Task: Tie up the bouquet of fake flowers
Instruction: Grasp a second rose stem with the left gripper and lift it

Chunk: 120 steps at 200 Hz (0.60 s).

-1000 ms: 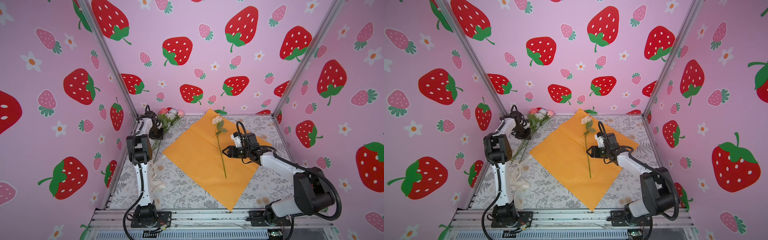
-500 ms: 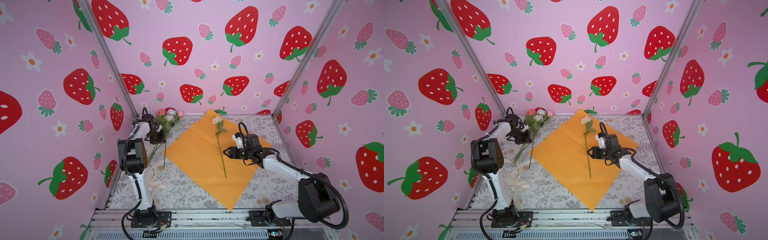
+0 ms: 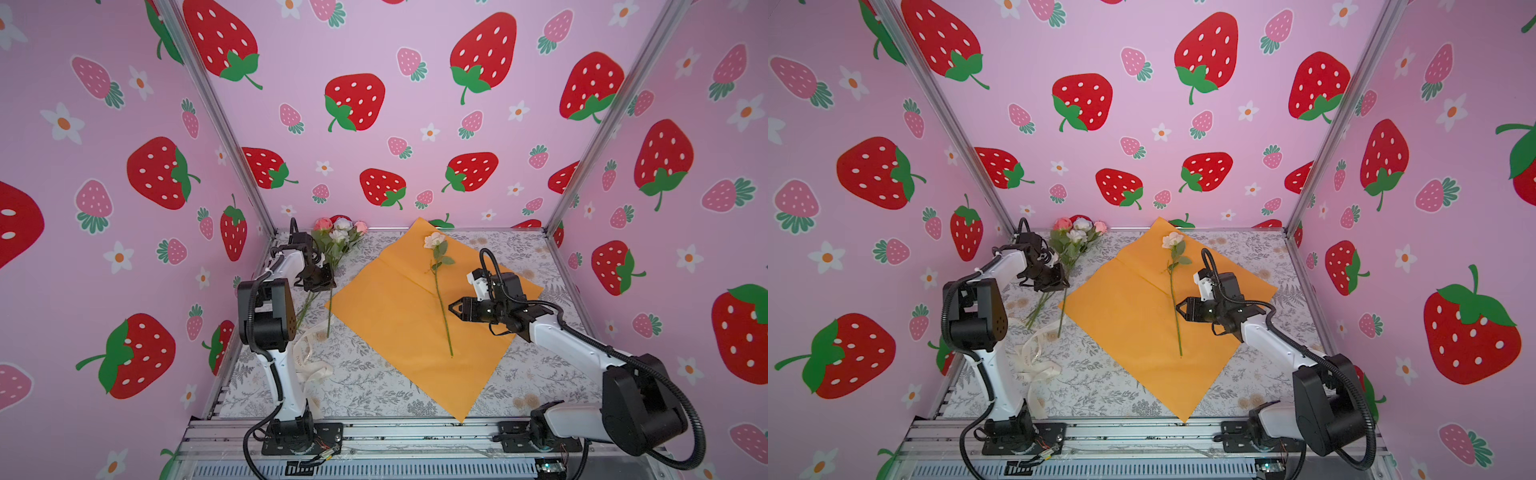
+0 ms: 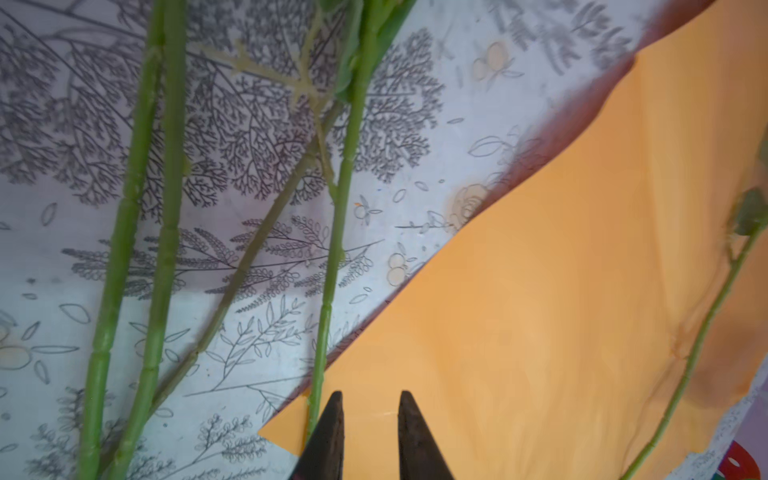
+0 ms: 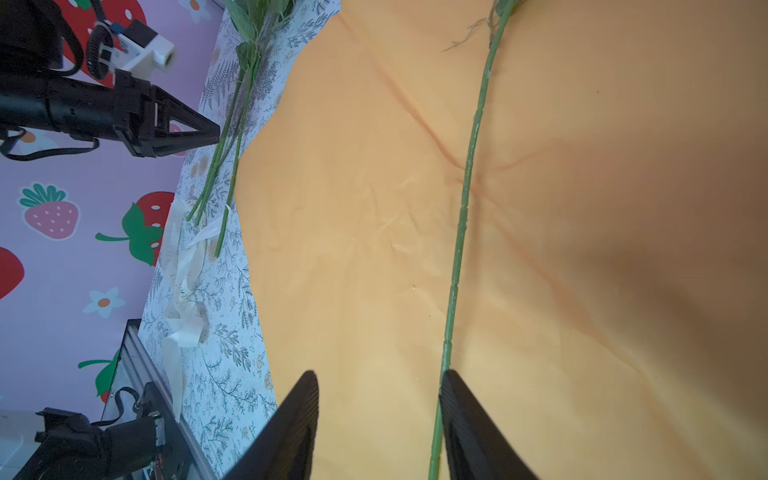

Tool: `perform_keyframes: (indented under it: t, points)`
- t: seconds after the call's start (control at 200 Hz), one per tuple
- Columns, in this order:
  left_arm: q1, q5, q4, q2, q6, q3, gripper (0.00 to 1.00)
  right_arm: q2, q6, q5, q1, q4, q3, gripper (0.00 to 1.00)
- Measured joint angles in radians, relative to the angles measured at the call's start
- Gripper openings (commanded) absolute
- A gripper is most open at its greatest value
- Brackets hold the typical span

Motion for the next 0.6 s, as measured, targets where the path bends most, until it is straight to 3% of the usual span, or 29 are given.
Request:
perform_keyframes:
  t: [0.34, 0.6]
  points:
    - [-0.014, -0.077, 0.007, 0.086, -0.013, 0.089, 0.33, 0.007, 0.000, -0.002, 0.000, 0.004, -0.002, 0.51]
    - [-0.020, -0.075, -0.013, 0.187, 0.002, 0.217, 0.27, 0.047, 0.030, -0.043, 0.005, 0.064, -0.002, 0.51]
